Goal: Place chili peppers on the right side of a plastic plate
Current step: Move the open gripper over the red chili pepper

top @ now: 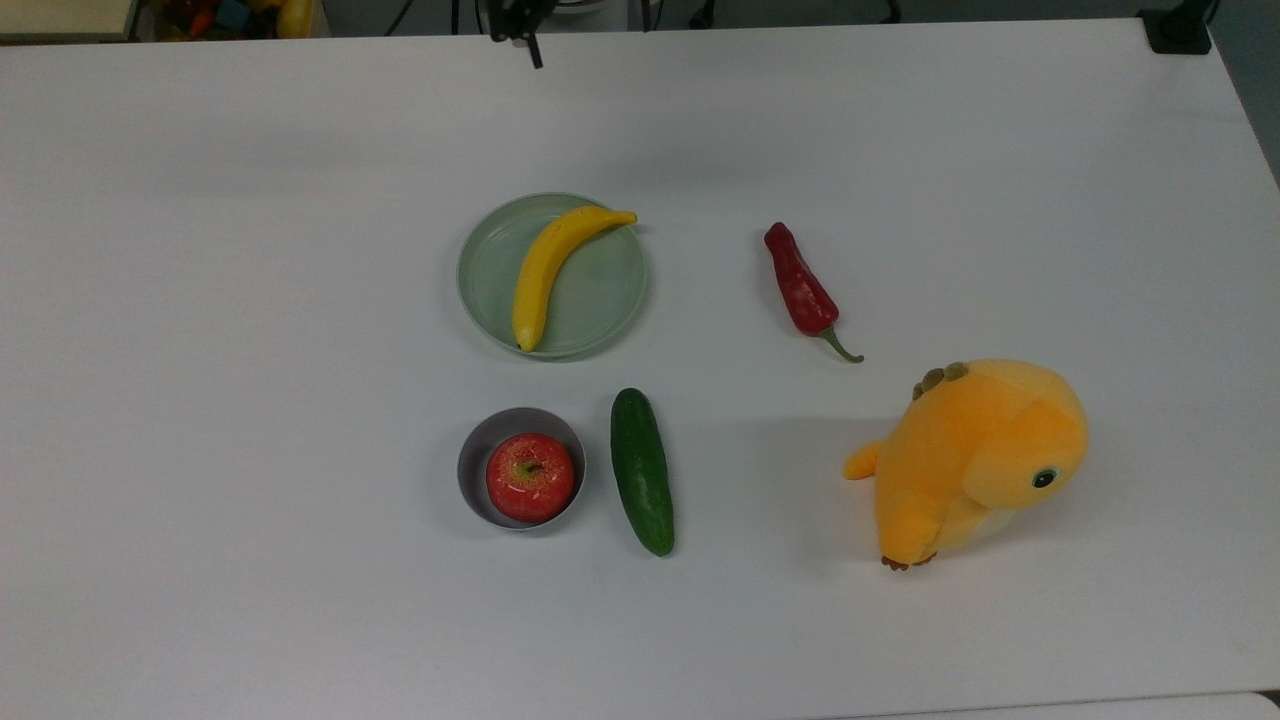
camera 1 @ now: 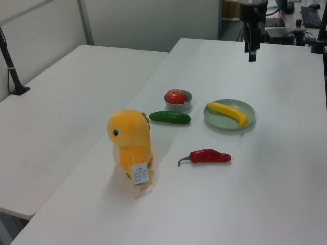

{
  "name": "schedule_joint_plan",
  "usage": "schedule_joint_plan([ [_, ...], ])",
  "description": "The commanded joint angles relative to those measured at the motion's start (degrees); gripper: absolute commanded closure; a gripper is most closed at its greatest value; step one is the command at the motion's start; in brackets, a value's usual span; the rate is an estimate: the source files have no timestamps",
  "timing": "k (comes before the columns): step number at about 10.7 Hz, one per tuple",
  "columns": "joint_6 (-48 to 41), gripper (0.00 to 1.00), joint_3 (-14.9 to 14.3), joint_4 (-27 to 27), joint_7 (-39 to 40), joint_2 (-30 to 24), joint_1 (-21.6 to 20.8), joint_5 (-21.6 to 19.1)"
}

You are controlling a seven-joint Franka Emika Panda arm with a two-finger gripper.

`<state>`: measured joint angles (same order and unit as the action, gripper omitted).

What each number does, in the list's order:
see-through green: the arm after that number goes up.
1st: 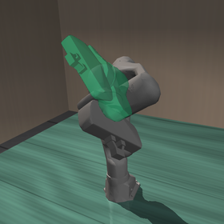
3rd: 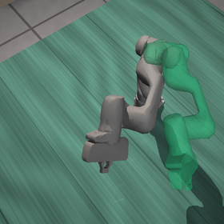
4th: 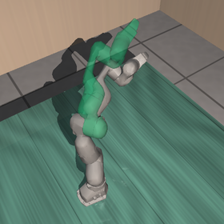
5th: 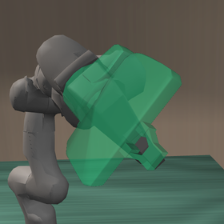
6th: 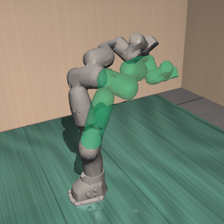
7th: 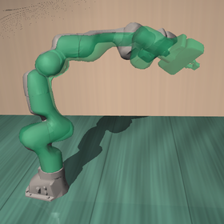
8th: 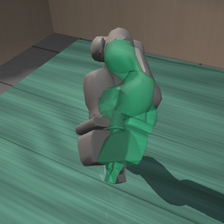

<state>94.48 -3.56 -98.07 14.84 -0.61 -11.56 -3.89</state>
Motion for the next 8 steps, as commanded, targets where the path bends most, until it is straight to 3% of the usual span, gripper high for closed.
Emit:
schedule_joint_plan([
  [1,-0.18,0.00,1.61,-0.28,-6.99,1.65,-2.76,-4.26],
  [5,3.33,0.00,6.62,-0.36,-14.11,4.55,-3.03,-4.55],
  [8,8.86,0.00,8.74,-0.54,-14.66,8.77,-3.11,-4.81],
])
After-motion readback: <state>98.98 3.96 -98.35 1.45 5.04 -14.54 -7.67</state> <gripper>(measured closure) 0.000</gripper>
